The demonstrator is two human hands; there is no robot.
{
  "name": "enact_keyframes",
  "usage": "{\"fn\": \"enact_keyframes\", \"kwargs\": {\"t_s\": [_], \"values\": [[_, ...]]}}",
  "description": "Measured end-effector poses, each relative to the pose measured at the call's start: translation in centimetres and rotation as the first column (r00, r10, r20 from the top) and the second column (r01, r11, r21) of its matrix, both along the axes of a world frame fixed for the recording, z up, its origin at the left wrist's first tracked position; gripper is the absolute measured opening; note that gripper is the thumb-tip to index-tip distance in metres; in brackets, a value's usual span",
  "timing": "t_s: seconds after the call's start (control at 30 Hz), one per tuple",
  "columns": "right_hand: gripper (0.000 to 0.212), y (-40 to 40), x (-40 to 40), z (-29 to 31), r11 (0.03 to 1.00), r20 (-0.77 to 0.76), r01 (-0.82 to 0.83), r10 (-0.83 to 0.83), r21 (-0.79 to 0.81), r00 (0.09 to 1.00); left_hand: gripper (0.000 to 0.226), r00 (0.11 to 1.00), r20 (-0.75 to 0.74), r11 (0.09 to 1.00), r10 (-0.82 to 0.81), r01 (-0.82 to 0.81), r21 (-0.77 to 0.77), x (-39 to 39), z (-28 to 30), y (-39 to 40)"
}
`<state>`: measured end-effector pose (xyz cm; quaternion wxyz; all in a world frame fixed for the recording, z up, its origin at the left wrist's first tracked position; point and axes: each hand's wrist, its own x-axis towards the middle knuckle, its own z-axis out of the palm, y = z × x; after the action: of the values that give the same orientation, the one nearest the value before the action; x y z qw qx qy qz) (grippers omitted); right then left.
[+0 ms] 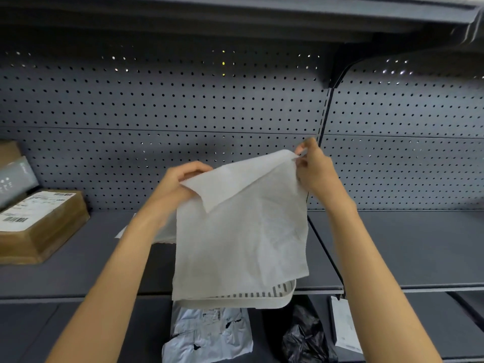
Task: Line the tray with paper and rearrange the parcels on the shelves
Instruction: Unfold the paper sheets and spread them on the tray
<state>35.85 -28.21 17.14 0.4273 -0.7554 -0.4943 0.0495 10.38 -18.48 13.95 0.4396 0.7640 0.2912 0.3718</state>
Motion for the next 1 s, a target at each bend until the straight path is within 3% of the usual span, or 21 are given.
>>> {"fn": "enact_keyframes", "kwargs": {"t_s": [0.07,0.13,0.17,0.23,0.3,0.37,0.47,0.63,0.77,0.83,1.0], "values": [[0.029,-0.9,0.0,1.1,1.0,0.033,-0.024,0.024,-0.008,0.999,0.032,1.0,0.013,0.999,0.003,-0.003,0.034,0.0,1.2,-0.6],[0.027,-2.0,0.0,2.7,0.999,0.065,-0.044,0.044,-0.004,0.997,0.014,0.988,0.139,0.996,-0.073,0.08,-0.046,-0.6,2.1,-1.3],[0.027,-2.6,0.0,3.5,0.998,0.078,-0.055,0.054,0.014,0.996,0.022,0.976,0.2,0.99,-0.09,0.11,-0.091,-1.2,2.4,-1.3],[0.027,-3.3,-0.1,4.7,0.996,0.119,-0.067,0.059,0.056,0.991,0.063,0.954,0.298,0.964,-0.026,0.102,-0.245,-1.9,2.4,-0.3],[0.029,-3.2,0.0,5.2,0.993,0.157,-0.065,0.049,0.095,0.986,0.078,0.94,0.334,0.929,0.077,0.054,-0.365,-1.7,2.6,0.8],[0.031,-2.4,0.5,4.9,0.994,0.179,-0.082,0.069,0.072,0.982,0.059,0.978,0.188,0.928,0.086,-0.01,-0.373,-0.7,2.5,1.9],[0.04,-0.3,1.9,2.6,0.99,0.178,-0.111,0.126,-0.091,0.976,0.025,0.995,-0.093,0.945,0.042,-0.069,-0.318,0.5,0.8,3.6],[0.041,3.9,3.8,-3.4,0.964,0.127,-0.132,0.164,-0.229,0.978,0.03,0.891,-0.449,0.98,-0.065,-0.029,-0.199,0.2,-6.0,7.8],[0.039,6.3,4.5,-7.2,0.918,0.06,-0.196,0.23,-0.345,0.971,0.018,0.894,-0.448,0.977,-0.006,-0.09,-0.192,1.5,-9.6,9.8],[0.031,7.1,4.9,-8.7,0.893,0.004,-0.203,0.223,-0.402,0.975,0.034,0.892,-0.449,0.986,0.053,-0.117,-0.116,2.0,-11.5,11.1],[0.022,9.0,5.6,-10.6,0.876,-0.029,-0.169,0.175,-0.452,0.984,0.049,0.861,-0.435,0.964,0.263,-0.254,0.079,3.2,-12.4,11.5]]}}
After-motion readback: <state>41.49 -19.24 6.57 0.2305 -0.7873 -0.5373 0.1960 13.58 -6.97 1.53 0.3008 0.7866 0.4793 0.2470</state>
